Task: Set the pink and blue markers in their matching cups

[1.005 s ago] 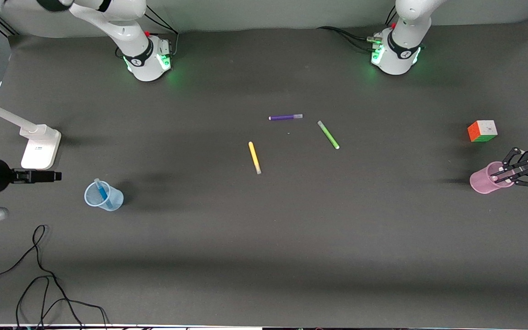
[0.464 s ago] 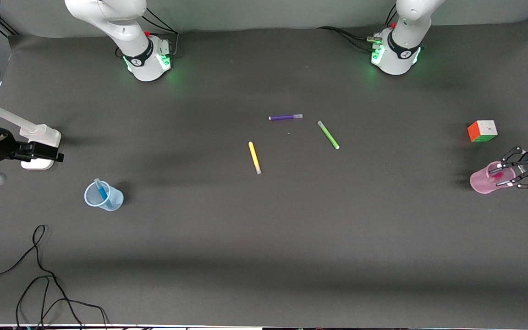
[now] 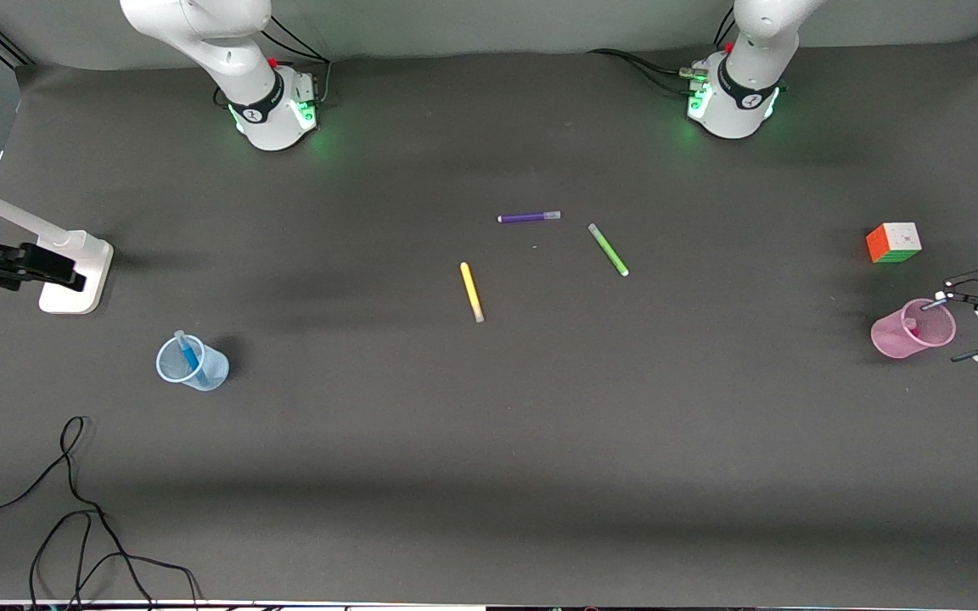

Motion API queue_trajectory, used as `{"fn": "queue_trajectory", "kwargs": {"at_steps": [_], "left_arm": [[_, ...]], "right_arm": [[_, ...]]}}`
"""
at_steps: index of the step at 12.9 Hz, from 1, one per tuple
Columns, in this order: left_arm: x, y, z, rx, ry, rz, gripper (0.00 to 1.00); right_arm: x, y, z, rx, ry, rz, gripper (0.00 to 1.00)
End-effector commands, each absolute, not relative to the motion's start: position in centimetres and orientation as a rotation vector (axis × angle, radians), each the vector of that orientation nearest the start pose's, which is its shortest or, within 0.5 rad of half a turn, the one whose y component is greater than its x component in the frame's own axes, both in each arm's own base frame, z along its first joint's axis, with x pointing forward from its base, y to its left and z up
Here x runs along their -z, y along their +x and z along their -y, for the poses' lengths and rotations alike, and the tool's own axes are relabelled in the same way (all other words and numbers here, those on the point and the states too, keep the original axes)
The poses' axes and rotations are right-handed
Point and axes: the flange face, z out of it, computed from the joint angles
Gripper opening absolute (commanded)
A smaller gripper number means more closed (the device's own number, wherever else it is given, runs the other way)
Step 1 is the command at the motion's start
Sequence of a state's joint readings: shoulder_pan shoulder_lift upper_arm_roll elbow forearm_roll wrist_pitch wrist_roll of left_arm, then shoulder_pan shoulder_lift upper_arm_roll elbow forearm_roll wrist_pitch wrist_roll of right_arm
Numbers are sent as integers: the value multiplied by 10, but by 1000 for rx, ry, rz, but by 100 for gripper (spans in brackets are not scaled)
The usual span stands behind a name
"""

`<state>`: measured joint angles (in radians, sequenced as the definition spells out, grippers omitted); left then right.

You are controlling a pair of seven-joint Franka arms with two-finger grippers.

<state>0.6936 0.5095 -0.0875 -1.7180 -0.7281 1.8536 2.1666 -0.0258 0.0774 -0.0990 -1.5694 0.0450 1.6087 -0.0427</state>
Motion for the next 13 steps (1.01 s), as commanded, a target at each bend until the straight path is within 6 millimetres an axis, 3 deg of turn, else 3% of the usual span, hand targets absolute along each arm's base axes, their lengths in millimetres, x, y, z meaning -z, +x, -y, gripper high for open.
{"fn": "queue_trajectory", "kwargs": {"at_steps": [1, 4, 7, 11, 13], "left_arm": [[-347, 557, -304, 926, -2961, -1826, 99], [-421, 565, -260, 617, -3073, -1624, 99], [-482, 565, -203, 370, -3126, -1435, 99], [-526, 561, -127, 115, -3203, -1124, 99], [-540, 559, -75, -15, -3236, -917, 99]], "right_arm": [[-595, 571, 75, -41, -3110, -162, 100], [-600, 565, 67, -70, -3109, -142, 100], [-605, 562, 51, -67, -3154, -94, 100], [-600, 561, 53, -95, -3152, -106, 100], [-597, 559, 53, -116, -3141, -111, 100]]}}
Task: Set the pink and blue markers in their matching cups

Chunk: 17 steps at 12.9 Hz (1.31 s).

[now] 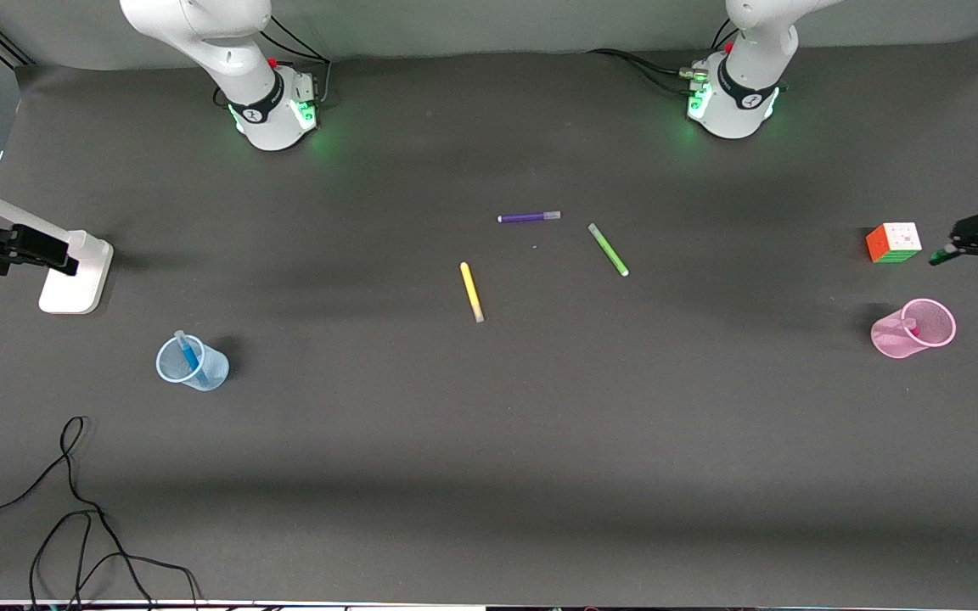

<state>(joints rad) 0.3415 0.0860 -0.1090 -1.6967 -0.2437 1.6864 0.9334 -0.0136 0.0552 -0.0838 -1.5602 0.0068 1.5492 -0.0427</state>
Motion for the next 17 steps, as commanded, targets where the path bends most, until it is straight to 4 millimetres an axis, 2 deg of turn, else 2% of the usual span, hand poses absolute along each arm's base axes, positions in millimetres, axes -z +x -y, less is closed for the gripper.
{"fn": "queue_trajectory", "kwargs": {"at_steps": [1, 6, 8, 9, 10, 12, 17], "left_arm": [[-545, 557, -45, -72, -3234, -805, 99], [-557, 546, 87, -196, -3187, -356, 99], [-565, 542, 124, -176, -3119, -290, 99], [-568, 544, 129, -157, -3090, -309, 99], [-581, 546, 127, -123, -3071, -313, 99], [-591, 559, 117, -86, -3040, -296, 99], [-594, 558, 101, -103, -3036, -258, 99]], "right_arm": [[-597, 559, 54, -123, -3139, -113, 100], [-595, 559, 62, -126, -3138, -121, 100], [-595, 560, 63, -116, -3142, -118, 100], [-594, 560, 62, -117, -3145, -111, 100], [-593, 560, 61, -117, -3148, -106, 100], [-594, 560, 61, -115, -3148, -106, 100], [-593, 561, 61, -117, -3149, -106, 100]]}}
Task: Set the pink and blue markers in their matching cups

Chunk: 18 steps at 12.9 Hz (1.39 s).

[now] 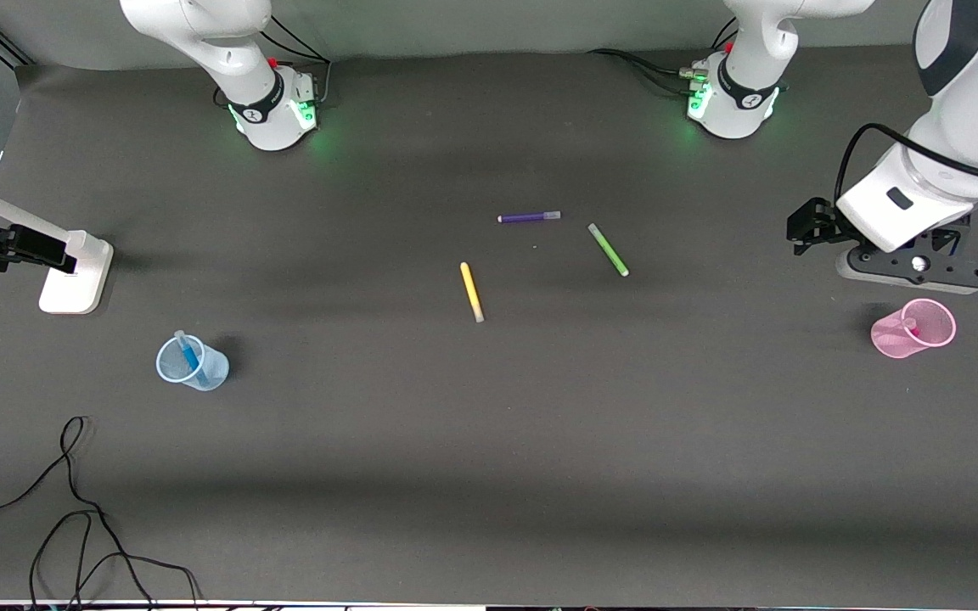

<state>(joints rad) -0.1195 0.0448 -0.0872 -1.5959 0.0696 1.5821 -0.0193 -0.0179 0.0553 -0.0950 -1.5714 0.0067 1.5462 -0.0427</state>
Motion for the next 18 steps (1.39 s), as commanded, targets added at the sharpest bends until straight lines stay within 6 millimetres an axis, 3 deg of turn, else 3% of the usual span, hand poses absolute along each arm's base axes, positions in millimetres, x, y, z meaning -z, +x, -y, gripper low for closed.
{"fn": "queue_trajectory", "kwargs": {"at_steps": [1, 4, 18], "left_arm": [[-591, 558, 85, -145, -3038, -218, 99], [-587, 562, 57, -171, -3044, -148, 99], [-577, 558, 61, -215, -3056, -149, 99]], "right_arm": [[-593, 561, 61, -117, -3149, -106, 100], [-592, 561, 61, -120, -3149, -106, 100], [-592, 561, 61, -120, -3149, -106, 100]]}}
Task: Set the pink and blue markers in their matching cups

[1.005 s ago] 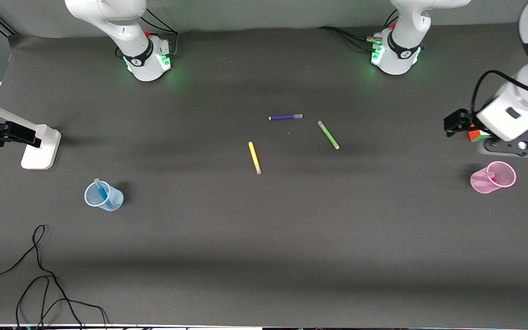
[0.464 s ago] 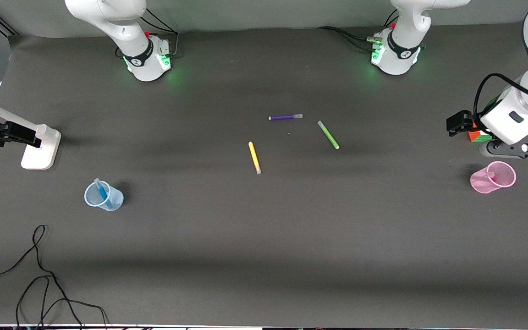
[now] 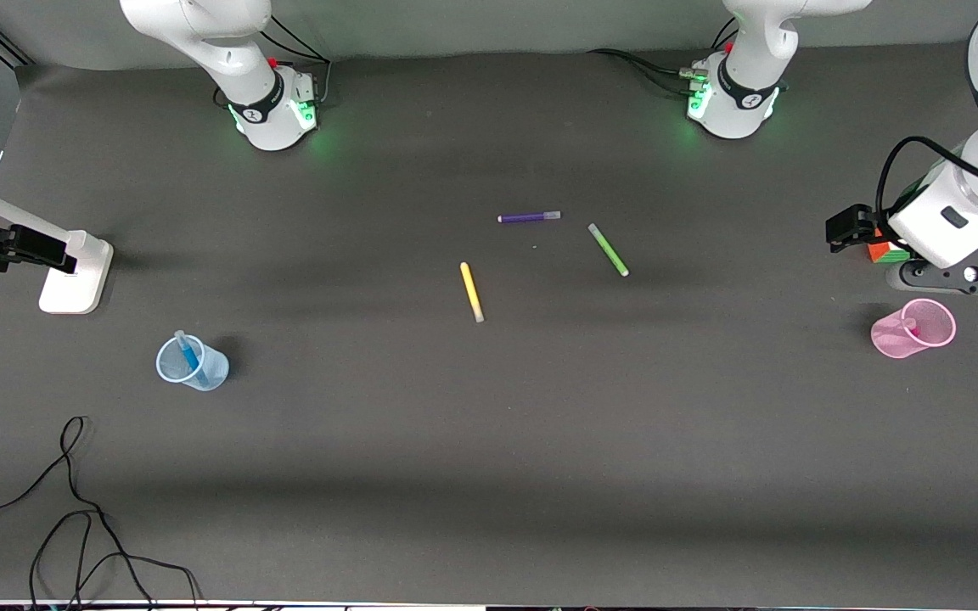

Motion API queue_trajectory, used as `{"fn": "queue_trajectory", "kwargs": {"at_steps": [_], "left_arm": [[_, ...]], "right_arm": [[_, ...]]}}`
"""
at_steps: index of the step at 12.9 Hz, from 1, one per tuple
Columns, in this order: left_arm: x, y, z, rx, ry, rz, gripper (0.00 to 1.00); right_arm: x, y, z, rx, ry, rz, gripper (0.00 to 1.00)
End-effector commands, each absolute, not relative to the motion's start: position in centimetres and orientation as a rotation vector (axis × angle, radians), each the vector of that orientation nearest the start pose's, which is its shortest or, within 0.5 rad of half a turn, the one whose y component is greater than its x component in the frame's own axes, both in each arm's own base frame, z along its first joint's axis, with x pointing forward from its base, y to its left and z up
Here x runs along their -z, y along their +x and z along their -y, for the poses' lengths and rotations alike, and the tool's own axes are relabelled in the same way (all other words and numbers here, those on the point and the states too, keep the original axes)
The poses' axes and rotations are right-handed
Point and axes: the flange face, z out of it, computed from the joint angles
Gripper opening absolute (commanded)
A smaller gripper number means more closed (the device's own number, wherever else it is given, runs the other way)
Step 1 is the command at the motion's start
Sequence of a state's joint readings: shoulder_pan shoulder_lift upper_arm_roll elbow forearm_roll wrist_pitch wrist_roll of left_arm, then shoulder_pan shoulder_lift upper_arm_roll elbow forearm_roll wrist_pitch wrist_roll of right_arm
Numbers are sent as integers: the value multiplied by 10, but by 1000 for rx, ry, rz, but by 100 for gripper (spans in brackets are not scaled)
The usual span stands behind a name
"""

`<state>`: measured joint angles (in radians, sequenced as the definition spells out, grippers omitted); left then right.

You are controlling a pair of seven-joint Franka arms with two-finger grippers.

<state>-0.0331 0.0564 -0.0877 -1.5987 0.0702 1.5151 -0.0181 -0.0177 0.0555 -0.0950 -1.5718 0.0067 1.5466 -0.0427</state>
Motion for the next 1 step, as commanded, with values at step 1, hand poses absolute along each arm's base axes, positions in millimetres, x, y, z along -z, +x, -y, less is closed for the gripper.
{"fn": "queue_trajectory", "kwargs": {"at_steps": [1], "left_arm": [[-577, 558, 61, -213, -3056, -149, 99]], "right_arm": [[-592, 561, 61, -120, -3149, -106, 100]]}}
